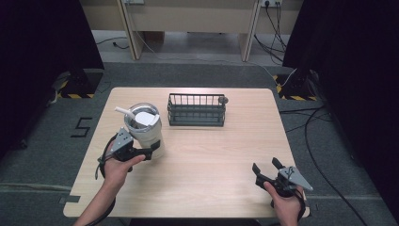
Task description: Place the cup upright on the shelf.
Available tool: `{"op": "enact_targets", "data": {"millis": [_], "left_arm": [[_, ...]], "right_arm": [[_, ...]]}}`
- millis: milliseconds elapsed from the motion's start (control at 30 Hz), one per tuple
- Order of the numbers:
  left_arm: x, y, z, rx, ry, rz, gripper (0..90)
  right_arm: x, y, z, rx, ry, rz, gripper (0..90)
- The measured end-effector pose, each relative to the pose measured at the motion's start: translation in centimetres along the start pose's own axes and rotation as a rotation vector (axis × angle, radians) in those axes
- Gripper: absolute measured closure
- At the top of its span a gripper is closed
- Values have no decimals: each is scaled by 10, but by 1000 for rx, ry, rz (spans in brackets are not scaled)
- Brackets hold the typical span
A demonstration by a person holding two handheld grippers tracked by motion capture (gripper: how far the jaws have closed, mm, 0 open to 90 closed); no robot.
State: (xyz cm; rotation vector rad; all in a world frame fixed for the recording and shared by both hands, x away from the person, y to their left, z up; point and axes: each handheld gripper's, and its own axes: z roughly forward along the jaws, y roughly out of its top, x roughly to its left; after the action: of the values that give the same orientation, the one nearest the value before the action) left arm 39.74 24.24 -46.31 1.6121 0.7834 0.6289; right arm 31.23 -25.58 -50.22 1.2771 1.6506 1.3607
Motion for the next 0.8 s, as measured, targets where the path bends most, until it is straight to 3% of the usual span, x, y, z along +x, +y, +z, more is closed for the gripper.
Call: {"op": "enact_targets", "data": {"millis": [800], "left_arm": [[0,22,31,-32,-8,5,108]], "right_arm": [[0,-1,1,6,1,-1,169]]}}
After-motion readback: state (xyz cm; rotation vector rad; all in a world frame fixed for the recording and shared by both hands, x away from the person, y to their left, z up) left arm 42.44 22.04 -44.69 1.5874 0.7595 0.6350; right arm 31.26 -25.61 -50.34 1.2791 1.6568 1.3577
